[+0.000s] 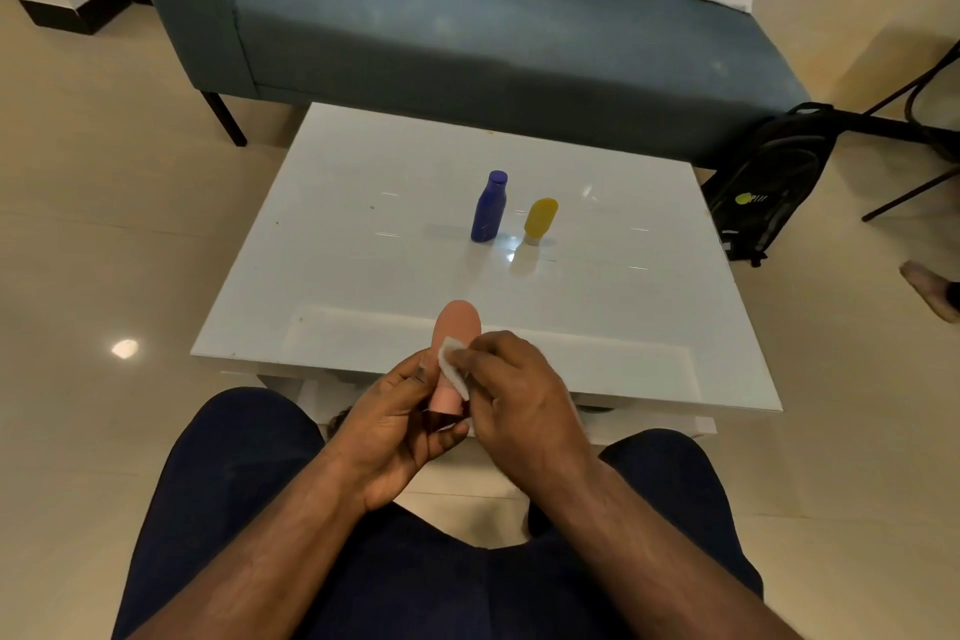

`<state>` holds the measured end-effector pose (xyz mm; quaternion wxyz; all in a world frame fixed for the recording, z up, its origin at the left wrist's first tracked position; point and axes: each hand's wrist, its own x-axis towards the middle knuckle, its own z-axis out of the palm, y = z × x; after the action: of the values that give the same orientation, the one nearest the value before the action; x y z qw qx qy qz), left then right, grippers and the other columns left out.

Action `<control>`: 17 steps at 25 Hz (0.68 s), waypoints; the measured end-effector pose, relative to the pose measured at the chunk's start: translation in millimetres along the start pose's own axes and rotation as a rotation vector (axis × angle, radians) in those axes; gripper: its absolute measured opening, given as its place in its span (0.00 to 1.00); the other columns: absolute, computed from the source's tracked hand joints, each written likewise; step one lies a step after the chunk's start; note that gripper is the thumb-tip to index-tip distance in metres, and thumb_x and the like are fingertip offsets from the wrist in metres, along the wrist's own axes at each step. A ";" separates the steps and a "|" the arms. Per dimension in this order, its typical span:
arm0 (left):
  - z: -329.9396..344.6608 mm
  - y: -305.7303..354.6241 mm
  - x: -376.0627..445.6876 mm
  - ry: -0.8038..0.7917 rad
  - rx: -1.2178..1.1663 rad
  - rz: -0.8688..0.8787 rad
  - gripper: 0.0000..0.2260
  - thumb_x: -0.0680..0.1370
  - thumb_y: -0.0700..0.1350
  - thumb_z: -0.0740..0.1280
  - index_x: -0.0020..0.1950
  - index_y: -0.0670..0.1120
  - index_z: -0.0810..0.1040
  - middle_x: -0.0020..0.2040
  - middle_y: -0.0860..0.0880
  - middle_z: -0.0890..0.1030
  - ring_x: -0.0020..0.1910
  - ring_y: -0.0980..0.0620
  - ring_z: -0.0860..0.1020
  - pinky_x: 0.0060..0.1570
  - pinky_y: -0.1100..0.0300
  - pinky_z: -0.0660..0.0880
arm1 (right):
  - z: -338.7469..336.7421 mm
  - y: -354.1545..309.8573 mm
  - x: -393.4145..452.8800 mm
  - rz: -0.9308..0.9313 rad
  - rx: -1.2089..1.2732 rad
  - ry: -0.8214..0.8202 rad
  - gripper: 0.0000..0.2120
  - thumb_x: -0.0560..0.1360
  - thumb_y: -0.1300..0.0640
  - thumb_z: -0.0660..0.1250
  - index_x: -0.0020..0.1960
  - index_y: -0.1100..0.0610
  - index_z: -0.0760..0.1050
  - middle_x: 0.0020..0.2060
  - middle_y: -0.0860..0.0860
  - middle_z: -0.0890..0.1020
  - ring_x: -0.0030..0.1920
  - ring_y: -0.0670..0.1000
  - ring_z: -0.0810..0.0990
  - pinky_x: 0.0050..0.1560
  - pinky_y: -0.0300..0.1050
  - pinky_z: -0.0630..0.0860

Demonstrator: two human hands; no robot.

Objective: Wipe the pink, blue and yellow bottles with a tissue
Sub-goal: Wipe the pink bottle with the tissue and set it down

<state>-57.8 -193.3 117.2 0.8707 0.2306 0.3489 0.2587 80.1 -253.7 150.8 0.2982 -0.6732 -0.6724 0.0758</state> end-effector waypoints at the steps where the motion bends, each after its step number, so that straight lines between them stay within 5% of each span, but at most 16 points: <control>1: 0.2 -0.9 0.0 0.006 0.000 -0.008 0.14 0.82 0.48 0.63 0.63 0.44 0.80 0.54 0.39 0.84 0.46 0.46 0.83 0.43 0.54 0.82 | -1.3 6.1 6.1 0.059 0.023 0.029 0.11 0.76 0.60 0.65 0.57 0.57 0.80 0.48 0.51 0.79 0.47 0.49 0.77 0.48 0.45 0.79; 4: 2.1 -2.3 -0.9 0.003 -0.018 -0.015 0.13 0.82 0.46 0.62 0.64 0.44 0.78 0.52 0.40 0.85 0.42 0.48 0.82 0.40 0.57 0.81 | -3.3 12.6 17.7 0.198 0.058 0.133 0.10 0.77 0.62 0.66 0.56 0.56 0.80 0.49 0.50 0.79 0.48 0.46 0.77 0.50 0.45 0.79; 8: 1.1 -0.4 0.4 0.002 -0.047 0.008 0.14 0.80 0.46 0.64 0.62 0.42 0.82 0.52 0.40 0.83 0.43 0.48 0.82 0.40 0.59 0.82 | 2.9 -6.1 -3.7 0.059 0.066 0.013 0.12 0.75 0.62 0.66 0.57 0.56 0.80 0.49 0.50 0.79 0.49 0.49 0.77 0.49 0.44 0.77; 13: 3.9 -1.1 -2.4 -0.038 -0.067 -0.043 0.18 0.80 0.45 0.62 0.68 0.40 0.75 0.55 0.36 0.83 0.43 0.43 0.85 0.36 0.58 0.83 | -7.3 12.4 23.0 0.219 0.124 0.161 0.09 0.77 0.62 0.66 0.56 0.56 0.81 0.48 0.48 0.78 0.48 0.44 0.77 0.51 0.40 0.77; 17: 3.2 0.5 -3.1 -0.026 -0.089 -0.028 0.17 0.83 0.45 0.59 0.70 0.40 0.74 0.51 0.38 0.84 0.39 0.46 0.85 0.35 0.59 0.83 | -2.2 -6.4 -3.3 0.187 0.166 0.092 0.12 0.76 0.63 0.66 0.57 0.55 0.80 0.49 0.46 0.76 0.48 0.42 0.76 0.49 0.32 0.75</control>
<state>-57.5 -195.5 121.1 0.8881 0.1901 0.3290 0.2585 75.4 -258.1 154.9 0.3750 -0.7088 -0.5837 0.1277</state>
